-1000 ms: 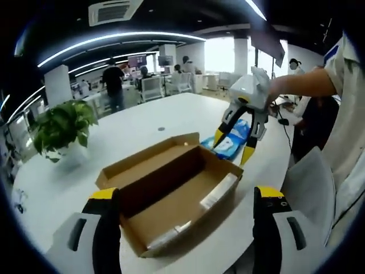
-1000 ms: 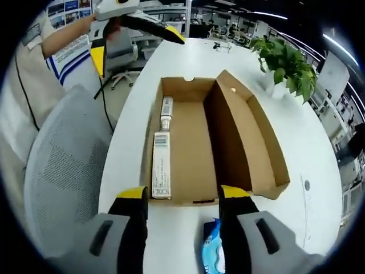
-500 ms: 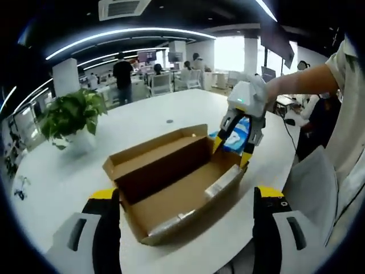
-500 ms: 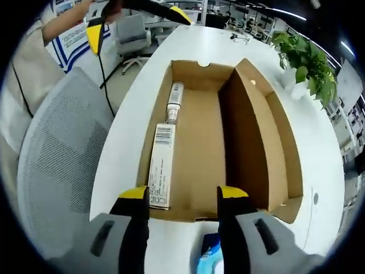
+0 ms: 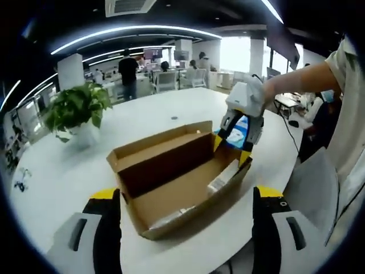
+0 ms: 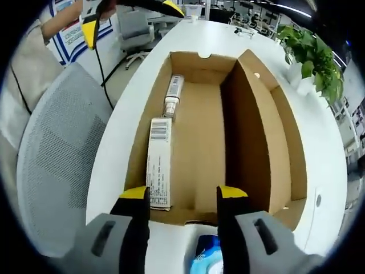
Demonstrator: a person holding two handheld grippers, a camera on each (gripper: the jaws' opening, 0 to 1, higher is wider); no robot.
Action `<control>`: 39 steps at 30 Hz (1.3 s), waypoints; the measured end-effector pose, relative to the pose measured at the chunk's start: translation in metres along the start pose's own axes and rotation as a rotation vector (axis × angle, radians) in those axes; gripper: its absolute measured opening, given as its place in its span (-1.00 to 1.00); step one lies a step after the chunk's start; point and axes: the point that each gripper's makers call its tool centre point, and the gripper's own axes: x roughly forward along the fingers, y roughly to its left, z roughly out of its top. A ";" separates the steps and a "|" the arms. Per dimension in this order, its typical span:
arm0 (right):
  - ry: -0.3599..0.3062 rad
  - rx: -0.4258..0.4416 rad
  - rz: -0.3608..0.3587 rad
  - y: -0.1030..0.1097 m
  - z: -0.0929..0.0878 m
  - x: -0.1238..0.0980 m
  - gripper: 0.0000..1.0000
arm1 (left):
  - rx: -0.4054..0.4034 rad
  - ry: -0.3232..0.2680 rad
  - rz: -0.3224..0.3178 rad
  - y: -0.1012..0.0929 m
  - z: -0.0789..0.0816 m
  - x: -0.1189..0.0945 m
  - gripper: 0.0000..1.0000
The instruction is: Operate the shoe box by opening the lid, removing the specified soft item, and placing it in the target area until the item is outside and the box remains undamaged.
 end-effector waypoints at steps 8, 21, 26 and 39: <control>-0.015 0.004 0.063 0.018 0.007 0.011 -0.33 | 0.000 -0.001 0.006 0.002 0.000 -0.002 0.97; -0.021 0.016 0.085 0.028 0.011 0.017 -0.68 | -0.023 0.004 0.025 0.007 -0.010 -0.007 0.95; -0.033 0.034 0.077 0.027 0.012 0.016 -0.69 | -0.030 -0.002 0.034 0.010 -0.010 -0.009 0.95; -0.080 0.097 0.025 0.014 0.022 0.002 -0.72 | -0.048 -0.010 0.041 0.014 -0.014 -0.012 0.94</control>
